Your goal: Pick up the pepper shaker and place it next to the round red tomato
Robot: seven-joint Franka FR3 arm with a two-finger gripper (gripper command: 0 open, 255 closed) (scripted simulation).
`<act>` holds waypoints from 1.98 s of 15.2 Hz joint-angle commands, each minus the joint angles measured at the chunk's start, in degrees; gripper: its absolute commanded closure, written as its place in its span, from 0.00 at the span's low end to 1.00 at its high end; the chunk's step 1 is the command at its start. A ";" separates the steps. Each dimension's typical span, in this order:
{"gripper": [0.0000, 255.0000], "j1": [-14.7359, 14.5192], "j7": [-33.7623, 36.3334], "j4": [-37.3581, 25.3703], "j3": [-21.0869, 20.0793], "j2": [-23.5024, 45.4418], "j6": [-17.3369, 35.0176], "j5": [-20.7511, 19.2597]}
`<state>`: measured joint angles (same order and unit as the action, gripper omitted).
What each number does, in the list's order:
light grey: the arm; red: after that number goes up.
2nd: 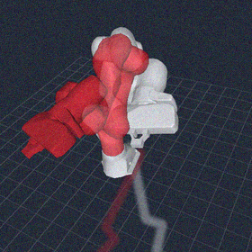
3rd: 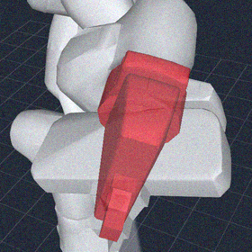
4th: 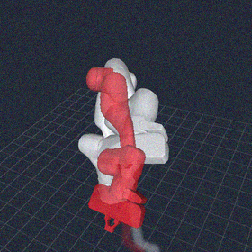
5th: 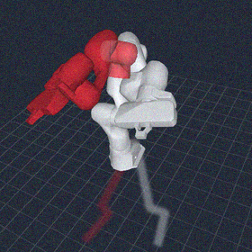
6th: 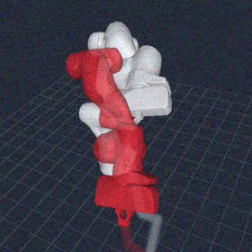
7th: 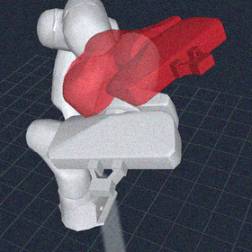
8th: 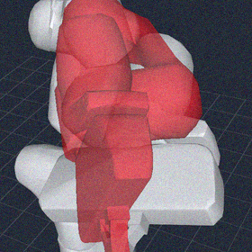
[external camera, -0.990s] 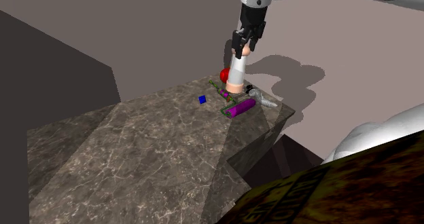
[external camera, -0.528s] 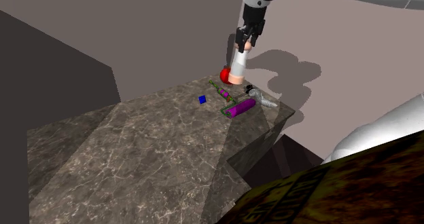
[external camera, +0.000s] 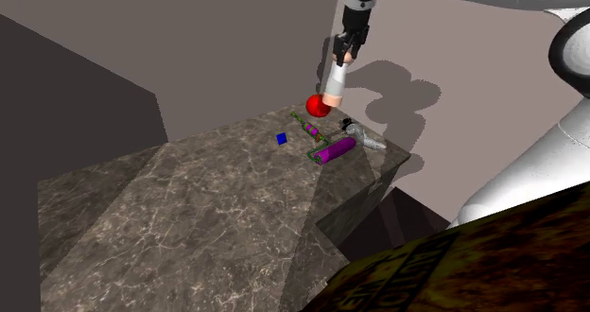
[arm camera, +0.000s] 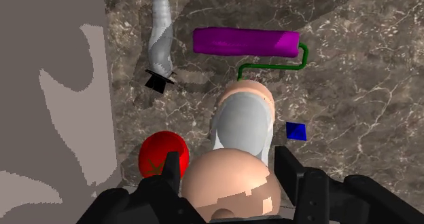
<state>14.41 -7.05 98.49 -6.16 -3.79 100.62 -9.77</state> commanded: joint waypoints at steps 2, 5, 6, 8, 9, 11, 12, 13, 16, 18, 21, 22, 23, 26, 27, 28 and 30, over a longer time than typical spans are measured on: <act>1.00 1.46 -2.91 -3.51 1.59 4.29 1.32 -0.18; 1.00 2.88 -5.70 -8.60 2.93 9.10 1.51 -0.11; 1.00 3.36 -6.63 -10.51 3.33 10.81 1.46 -0.04; 1.00 4.32 -8.46 -14.70 4.08 14.42 1.16 0.16; 1.00 4.81 -9.37 -17.01 4.42 16.33 0.90 0.29; 1.00 5.82 -11.17 -22.12 5.02 20.39 0.12 0.59; 1.00 6.33 -12.06 -24.98 5.29 22.58 -0.43 0.76; 1.00 6.84 -12.94 -28.09 5.54 24.89 -1.11 0.94; 1.00 8.05 -14.81 -35.01 6.00 30.38 -2.27 1.36; 1.00 8.10 -14.57 -32.55 5.98 29.81 -0.40 1.32; 1.00 8.15 -14.22 -29.23 5.98 29.16 2.26 1.24; 1.00 8.17 -14.10 -28.20 5.98 28.99 3.11 1.22; 1.00 8.19 -13.99 -27.21 5.99 28.85 3.95 1.19; 1.00 8.23 -13.66 -24.44 6.00 28.55 6.40 1.10; 1.00 8.24 -13.55 -23.58 6.00 28.49 7.19 1.07; 1.00 8.26 -13.44 -22.74 6.01 28.44 7.98 1.03; 1.00 8.28 -13.23 -21.15 6.02 28.40 9.52 0.96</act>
<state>22.67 -20.41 76.38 -0.15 24.67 109.19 -8.76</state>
